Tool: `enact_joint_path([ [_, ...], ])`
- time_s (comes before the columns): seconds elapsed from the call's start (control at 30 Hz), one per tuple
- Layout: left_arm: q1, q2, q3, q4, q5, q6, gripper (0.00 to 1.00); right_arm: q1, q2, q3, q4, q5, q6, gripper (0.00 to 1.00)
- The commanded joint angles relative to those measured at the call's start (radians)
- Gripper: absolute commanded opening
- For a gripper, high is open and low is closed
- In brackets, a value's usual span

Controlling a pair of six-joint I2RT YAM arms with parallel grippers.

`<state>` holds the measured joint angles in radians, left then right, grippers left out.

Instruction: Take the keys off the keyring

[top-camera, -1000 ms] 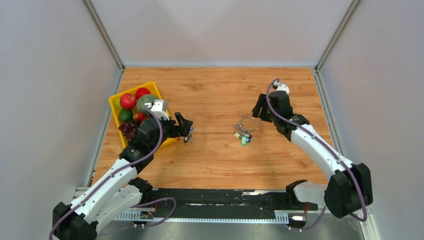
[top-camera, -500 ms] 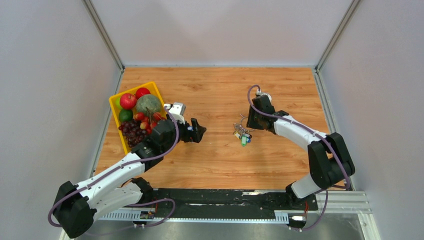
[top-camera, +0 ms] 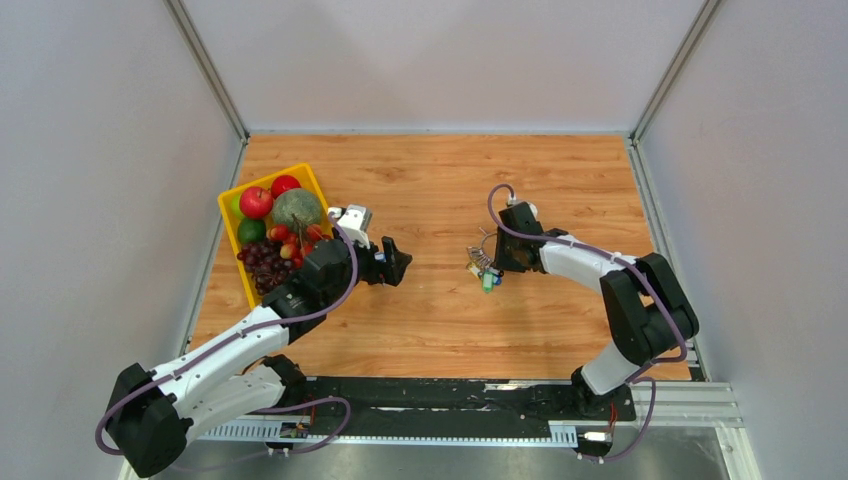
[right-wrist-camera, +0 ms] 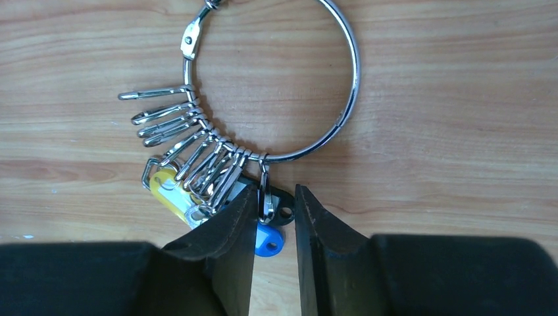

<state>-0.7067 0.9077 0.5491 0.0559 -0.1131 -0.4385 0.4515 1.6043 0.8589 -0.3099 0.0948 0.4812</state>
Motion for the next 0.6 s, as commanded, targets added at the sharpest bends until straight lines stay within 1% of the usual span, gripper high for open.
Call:
enact_joint_path([
  [0.0,-0.004,-0.017,0.004,0.039,0.006,0.024,1.0,0.011,0.047,-0.004,0.064,-0.029,0.02,0.2],
  [0.07,-0.004,-0.014,0.003,0.041,0.009,0.025,1.0,0.012,0.054,0.004,0.064,-0.035,0.017,0.03],
  [0.1,-0.004,-0.012,0.001,0.043,0.01,0.027,1.0,0.013,0.038,0.003,0.065,-0.033,0.017,0.0],
  [0.2,-0.004,0.0,-0.001,0.051,0.024,0.031,1.0,0.026,-0.08,-0.011,0.083,-0.031,0.006,0.0],
  [0.37,-0.004,0.013,-0.042,0.149,0.058,0.021,1.0,0.034,-0.257,-0.006,0.098,-0.116,-0.025,0.0],
  [0.47,-0.004,0.023,-0.058,0.216,0.098,0.014,1.0,0.035,-0.339,0.008,0.1,-0.16,-0.059,0.0],
  [0.57,-0.004,0.039,-0.061,0.25,0.134,0.016,1.0,0.035,-0.403,0.034,0.101,-0.201,-0.089,0.0],
])
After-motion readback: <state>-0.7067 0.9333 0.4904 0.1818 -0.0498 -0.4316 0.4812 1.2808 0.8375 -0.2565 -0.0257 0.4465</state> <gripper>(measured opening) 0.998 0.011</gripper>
